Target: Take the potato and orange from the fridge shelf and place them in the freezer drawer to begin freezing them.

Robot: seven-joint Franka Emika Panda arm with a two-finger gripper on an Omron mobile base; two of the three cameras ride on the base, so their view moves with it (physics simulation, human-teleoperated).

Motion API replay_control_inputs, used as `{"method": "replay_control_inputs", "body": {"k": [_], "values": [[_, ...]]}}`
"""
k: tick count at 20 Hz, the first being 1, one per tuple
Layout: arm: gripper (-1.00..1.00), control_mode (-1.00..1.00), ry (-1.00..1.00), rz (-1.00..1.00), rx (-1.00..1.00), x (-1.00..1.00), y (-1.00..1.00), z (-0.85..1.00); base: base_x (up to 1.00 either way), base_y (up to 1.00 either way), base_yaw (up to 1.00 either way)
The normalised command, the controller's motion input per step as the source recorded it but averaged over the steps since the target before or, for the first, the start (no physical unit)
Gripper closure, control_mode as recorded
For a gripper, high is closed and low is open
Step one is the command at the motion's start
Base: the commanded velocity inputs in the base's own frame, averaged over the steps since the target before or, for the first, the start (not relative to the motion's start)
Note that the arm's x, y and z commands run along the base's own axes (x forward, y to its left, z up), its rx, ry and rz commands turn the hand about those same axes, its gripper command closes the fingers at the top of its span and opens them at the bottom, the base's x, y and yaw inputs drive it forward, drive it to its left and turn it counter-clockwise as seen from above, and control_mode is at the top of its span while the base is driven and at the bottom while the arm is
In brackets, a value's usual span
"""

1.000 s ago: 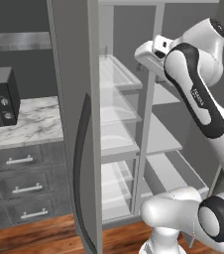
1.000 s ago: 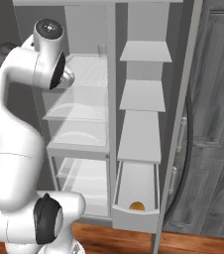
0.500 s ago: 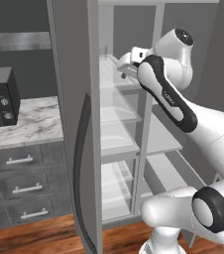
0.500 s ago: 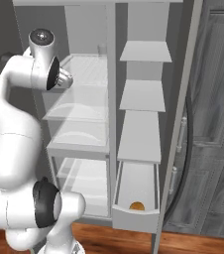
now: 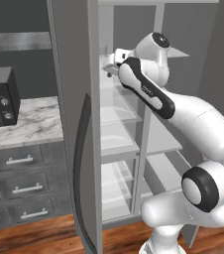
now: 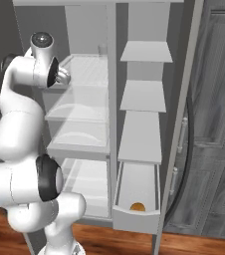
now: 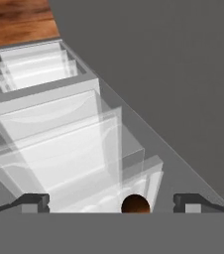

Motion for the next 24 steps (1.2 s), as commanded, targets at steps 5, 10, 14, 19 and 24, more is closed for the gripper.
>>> {"method": "replay_control_inputs", "body": {"k": [5, 10, 14, 19, 24], "values": [[-1.0, -1.0, 0.0, 0.0, -0.06, 0.47, 0.19, -0.12, 0.0, 0.0, 0.0], [-1.0, -1.0, 0.0, 0.0, 0.0, 0.43, 0.18, -0.24, 0.0, 0.0, 0.0], [-1.0, -1.0, 0.0, 0.0, 0.0, 0.33, 0.21, -0.23, 0.0, 0.0, 0.0], [-1.0, -1.0, 0.0, 0.0, 0.0, 0.31, 0.16, -0.06, 0.0, 0.0, 0.0], [-1.0, -1.0, -0.01, 0.0, 0.0, 0.23, 0.17, 0.0, 0.0, 0.0, 0.0]]}}
